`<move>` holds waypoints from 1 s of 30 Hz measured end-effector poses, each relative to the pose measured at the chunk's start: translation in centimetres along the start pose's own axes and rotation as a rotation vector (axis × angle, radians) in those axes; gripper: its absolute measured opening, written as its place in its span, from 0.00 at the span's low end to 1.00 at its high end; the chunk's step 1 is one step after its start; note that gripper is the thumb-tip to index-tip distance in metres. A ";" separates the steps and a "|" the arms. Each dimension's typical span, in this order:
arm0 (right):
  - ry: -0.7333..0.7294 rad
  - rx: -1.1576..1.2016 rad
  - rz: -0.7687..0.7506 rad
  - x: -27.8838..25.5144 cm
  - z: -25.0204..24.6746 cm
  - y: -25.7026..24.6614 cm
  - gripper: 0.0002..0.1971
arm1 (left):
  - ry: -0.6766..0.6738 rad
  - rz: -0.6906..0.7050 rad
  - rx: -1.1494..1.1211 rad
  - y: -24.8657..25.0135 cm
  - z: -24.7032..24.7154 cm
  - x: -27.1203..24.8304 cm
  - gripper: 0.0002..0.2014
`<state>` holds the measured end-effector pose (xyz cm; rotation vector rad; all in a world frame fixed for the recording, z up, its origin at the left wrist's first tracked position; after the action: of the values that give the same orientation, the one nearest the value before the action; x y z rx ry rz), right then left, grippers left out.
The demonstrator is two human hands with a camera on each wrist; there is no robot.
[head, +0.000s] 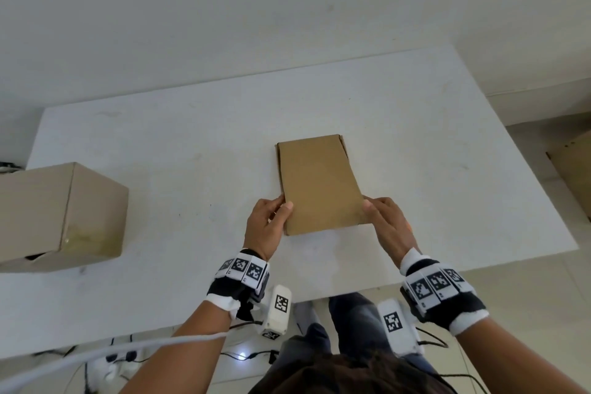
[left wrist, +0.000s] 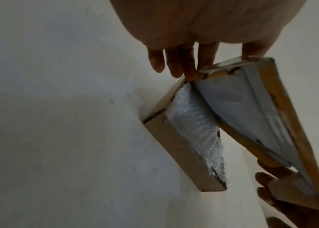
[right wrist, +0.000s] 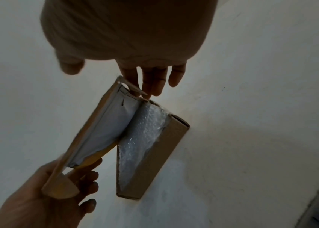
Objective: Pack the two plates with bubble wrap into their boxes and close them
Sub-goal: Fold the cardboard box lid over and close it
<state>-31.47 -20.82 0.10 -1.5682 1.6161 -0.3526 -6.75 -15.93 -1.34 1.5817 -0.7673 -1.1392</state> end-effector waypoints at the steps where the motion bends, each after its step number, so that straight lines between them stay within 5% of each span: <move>1: 0.022 -0.010 0.024 0.3 0.0 0.4 0.20 | -0.014 0.004 0.012 -0.1 0.1 0.0 0.03; 20: 0.043 -0.215 0.043 1.3 1.7 2.7 0.13 | 0.102 0.099 0.228 -2.5 -0.1 -0.4 0.18; 30: -0.024 -0.211 0.149 2.3 3.0 4.7 0.13 | 0.161 -0.109 0.207 -5.0 -0.2 -0.7 0.19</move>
<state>-32.31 -21.06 -5.85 -1.5863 1.7862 -0.0852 -7.11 -13.79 -5.92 1.8839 -0.7173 -1.0190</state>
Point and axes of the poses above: each hand's wrist, its own x-axis towards the middle knuckle, its own z-axis out of the palm, y = z × x, the point moved 9 cm from there along x, towards the middle knuckle, and after that the axes turned 15 degrees about -x, right-handed, at the moved point
